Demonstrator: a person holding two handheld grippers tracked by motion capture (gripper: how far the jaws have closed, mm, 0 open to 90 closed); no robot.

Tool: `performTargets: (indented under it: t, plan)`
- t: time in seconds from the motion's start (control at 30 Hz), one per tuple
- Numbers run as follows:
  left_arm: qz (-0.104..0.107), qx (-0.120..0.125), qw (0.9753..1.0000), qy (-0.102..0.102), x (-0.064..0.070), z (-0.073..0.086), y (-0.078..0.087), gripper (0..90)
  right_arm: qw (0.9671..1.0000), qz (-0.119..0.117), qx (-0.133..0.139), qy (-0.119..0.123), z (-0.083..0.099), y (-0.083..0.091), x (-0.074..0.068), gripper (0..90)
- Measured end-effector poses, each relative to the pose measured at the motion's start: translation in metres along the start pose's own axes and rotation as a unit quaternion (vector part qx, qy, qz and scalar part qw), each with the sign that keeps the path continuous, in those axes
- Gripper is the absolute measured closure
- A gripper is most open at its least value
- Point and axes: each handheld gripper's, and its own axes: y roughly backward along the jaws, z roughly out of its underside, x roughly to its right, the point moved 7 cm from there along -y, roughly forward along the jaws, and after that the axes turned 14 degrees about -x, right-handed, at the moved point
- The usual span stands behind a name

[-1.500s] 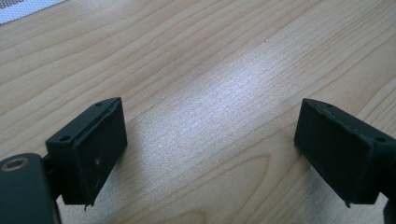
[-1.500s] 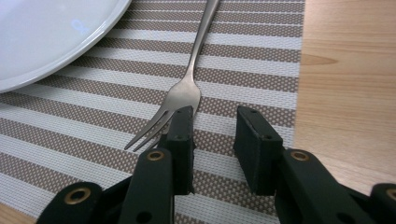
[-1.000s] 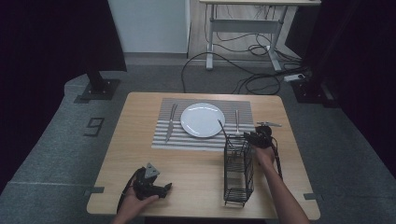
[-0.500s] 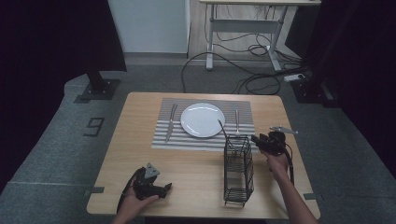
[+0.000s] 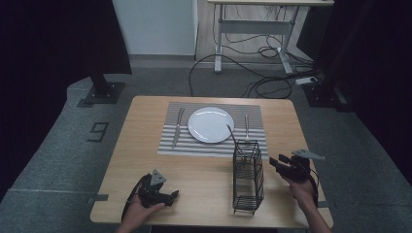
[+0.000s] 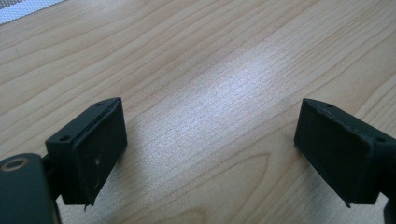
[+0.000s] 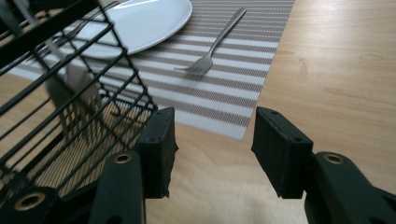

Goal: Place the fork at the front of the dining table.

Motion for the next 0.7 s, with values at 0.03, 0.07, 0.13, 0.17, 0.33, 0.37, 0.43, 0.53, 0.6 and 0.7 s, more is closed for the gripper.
performTargets:
  t: [0.03,0.07,0.13,0.17,0.33,0.37,0.43,0.53,0.6,0.7]
  plan:
    - [0.000,0.000,1.0000,0.000,0.000,0.000,0.000,9.2,1.0000,0.000,0.000,0.000,0.000,0.000,0.000,48.5]
    - [0.000,0.000,1.0000,0.000,0.000,0.000,0.000,9.2,1.0000,0.000,0.000,0.000,0.003,0.002,-0.001,48.5]
    - [0.000,0.000,1.0000,0.000,0.000,0.000,0.000,9.2,1.0000,-0.002,0.000,0.001,0.009,0.005,-0.001,48.3]
    - [0.001,0.000,1.0000,-0.001,0.000,0.000,0.000,9.2,1.0000,-0.002,-0.001,0.002,0.012,0.007,-0.002,48.2]
    - [0.001,0.000,1.0000,-0.001,0.000,0.000,0.000,9.2,1.0000,-0.002,-0.005,0.004,0.028,0.012,-0.003,47.7]
    - [0.001,0.000,1.0000,-0.001,0.000,0.000,0.000,9.2,0.9999,-0.001,-0.010,0.005,0.035,0.013,-0.003,47.4]
    - [0.001,0.000,1.0000,-0.001,0.000,0.000,0.000,9.2,0.9999,0.001,-0.012,0.006,0.038,0.014,-0.003,47.1]
    - [0.001,0.000,1.0000,-0.002,0.000,0.000,0.000,9.2,0.9998,0.005,-0.019,0.004,0.050,0.014,-0.002,46.6]
    - [0.001,0.000,1.0000,-0.003,0.000,0.000,0.000,9.2,0.9997,0.007,-0.024,0.003,0.057,0.013,-0.002,46.5]
    - [0.002,0.000,1.0000,-0.003,0.000,0.000,0.000,9.2,0.9995,0.013,-0.029,0.001,0.061,0.013,-0.001,46.4]
